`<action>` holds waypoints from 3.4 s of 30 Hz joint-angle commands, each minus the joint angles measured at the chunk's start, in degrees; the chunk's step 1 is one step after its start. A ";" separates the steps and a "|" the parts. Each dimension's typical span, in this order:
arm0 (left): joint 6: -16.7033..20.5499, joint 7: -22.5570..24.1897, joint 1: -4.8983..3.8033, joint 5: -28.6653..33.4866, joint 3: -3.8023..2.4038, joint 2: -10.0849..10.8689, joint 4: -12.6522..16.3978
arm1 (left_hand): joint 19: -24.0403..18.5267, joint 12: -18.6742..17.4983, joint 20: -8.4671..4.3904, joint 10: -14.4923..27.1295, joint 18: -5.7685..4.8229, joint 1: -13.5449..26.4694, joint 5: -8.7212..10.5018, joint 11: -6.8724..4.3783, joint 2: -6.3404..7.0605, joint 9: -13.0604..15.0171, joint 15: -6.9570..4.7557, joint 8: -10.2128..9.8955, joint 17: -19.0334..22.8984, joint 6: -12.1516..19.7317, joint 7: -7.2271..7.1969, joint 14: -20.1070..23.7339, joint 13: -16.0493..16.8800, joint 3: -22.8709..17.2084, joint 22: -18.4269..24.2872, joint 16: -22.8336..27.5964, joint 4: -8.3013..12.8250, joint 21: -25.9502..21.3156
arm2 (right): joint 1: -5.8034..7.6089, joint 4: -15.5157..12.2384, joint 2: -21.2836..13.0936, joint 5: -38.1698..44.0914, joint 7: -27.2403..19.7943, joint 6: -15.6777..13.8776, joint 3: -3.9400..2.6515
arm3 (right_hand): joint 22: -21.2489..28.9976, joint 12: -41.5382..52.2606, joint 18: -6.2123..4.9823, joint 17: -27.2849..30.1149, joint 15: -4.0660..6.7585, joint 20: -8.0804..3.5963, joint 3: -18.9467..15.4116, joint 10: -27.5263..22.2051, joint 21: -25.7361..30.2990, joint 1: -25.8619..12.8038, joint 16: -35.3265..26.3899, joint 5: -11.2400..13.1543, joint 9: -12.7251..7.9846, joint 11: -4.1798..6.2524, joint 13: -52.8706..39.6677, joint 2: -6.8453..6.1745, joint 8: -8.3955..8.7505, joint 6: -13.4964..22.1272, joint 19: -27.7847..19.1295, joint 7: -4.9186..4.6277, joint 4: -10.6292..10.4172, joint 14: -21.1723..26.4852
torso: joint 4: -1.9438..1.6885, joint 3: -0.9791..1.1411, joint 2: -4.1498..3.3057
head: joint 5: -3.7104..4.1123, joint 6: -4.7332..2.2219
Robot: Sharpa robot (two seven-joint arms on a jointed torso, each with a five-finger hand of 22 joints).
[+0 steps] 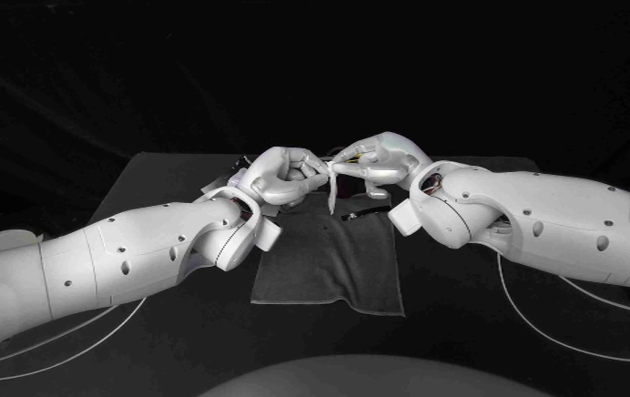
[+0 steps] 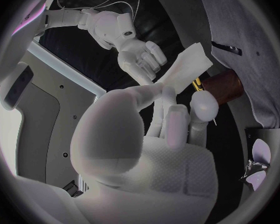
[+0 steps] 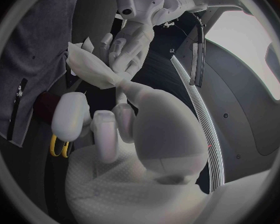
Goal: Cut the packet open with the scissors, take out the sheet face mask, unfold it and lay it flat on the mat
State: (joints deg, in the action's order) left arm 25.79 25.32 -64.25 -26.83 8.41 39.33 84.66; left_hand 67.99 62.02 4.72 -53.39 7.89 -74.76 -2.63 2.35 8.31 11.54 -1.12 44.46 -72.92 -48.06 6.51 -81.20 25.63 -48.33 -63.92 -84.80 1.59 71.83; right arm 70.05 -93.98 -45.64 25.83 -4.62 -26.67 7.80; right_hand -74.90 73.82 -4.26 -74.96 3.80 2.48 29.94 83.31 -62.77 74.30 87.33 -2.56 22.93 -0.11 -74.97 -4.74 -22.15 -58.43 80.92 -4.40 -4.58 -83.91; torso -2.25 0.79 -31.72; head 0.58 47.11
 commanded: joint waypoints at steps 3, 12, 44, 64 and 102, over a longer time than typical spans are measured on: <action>-0.06 -0.05 -0.01 0.44 -0.06 0.00 0.03 | -0.25 -0.38 0.06 -0.46 -0.89 1.11 -0.16 0.00 0.05 1.34 0.06 0.38 0.43 -0.38 0.10 -0.10 0.15 -0.49 0.48 -0.14 -0.04 -0.21 | -0.02 -0.28 -0.06 0.14 -0.53 0.84 -0.03 | -2.67 0.41 -0.90 -11.63 0.00 -0.05 0.42 0.06 -0.57 0.85 0.07 -0.23 0.41 0.47 -5.44 0.68 -1.02 -0.73 0.05 0.48 1.14 -5.16 | -0.05 0.00 0.05 | 0.06 -0.03; -1.31 -2.19 -0.02 0.80 -0.06 0.00 -0.03 | -3.37 -2.89 1.23 1.63 -0.22 6.99 -0.12 1.45 3.83 1.05 1.41 -1.82 4.80 3.72 1.49 2.53 -0.76 9.37 4.21 1.64 -3.19 -3.72 | -0.03 -0.47 -0.14 0.47 -0.73 0.37 -0.03 | -3.15 1.56 -0.73 -12.12 0.15 -0.17 0.66 0.70 -1.49 0.79 0.43 -0.22 0.68 0.66 -6.10 1.09 -1.68 -1.17 0.45 0.69 1.38 -5.31 | -0.03 -0.03 0.02 | 0.08 -0.06; -1.50 -2.45 -0.03 -0.70 -0.06 -0.12 0.02 | -3.58 -2.15 1.99 1.75 0.05 1.62 -0.16 1.84 4.49 -0.20 1.93 -3.52 5.44 2.80 1.80 3.45 -0.59 18.54 5.79 1.84 -1.96 -5.62 | -0.03 -1.23 -0.18 1.28 -0.42 0.29 -0.03 | -3.33 2.13 -0.66 -12.25 0.19 -0.22 0.72 1.00 -1.83 0.65 0.53 -0.22 0.77 0.71 -6.44 1.21 -1.93 -1.29 0.61 0.74 1.42 -5.35 | -0.09 -0.02 0.06 | 0.21 0.45; -3.18 0.10 -0.03 0.97 -0.06 0.12 0.42 | -2.20 -3.19 0.71 0.36 -0.26 -1.25 -0.16 0.20 -3.50 -0.01 0.43 -2.39 3.78 0.88 0.07 2.15 -0.94 12.35 4.42 1.38 -3.62 -4.49 | -0.11 0.18 0.14 2.44 0.93 -0.23 -0.02 | -3.23 2.13 -0.71 -12.13 0.21 -0.25 0.74 1.03 -1.59 0.60 0.44 -0.22 0.80 0.73 -6.44 1.19 -2.02 -1.29 0.55 0.76 1.48 -5.33 | -0.07 -0.01 0.06 | 0.30 0.45; -4.42 -2.26 -0.04 7.04 -0.06 0.31 0.02 | -1.45 -5.79 0.15 -2.16 -0.50 -0.03 -0.13 -0.45 -3.10 0.56 -0.16 -0.86 2.49 0.89 -0.36 1.41 -1.89 7.78 3.03 1.06 -3.42 -3.37 | -1.40 -1.68 -3.70 1.22 -3.53 3.55 0.01 | 3.15 -9.72 -2.99 -5.44 -2.47 2.17 -16.00 -7.38 13.24 -4.62 -5.13 -0.20 -2.74 -2.56 1.38 -1.79 3.23 5.85 -4.79 -2.90 -10.67 -2.58 | -0.06 0.02 0.04 | 0.20 0.13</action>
State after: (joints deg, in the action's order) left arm 22.95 22.80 -64.25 -21.07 8.41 39.64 84.55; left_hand 66.35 56.57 4.92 -54.84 7.87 -75.16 -2.62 2.13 5.36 11.50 -0.91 43.39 -70.50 -46.79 6.12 -79.75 23.80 -40.23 -60.91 -83.64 -1.86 68.28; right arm 68.75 -95.73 -49.30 25.34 -7.63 -23.33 7.83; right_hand -71.66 63.81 -6.65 -74.92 1.62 4.73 13.99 76.19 -49.48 69.34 82.25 -3.00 20.24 -2.82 -73.69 -6.47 -19.16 -52.28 75.80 -7.25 -15.36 -84.01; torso -2.29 0.77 -31.65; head 0.81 47.24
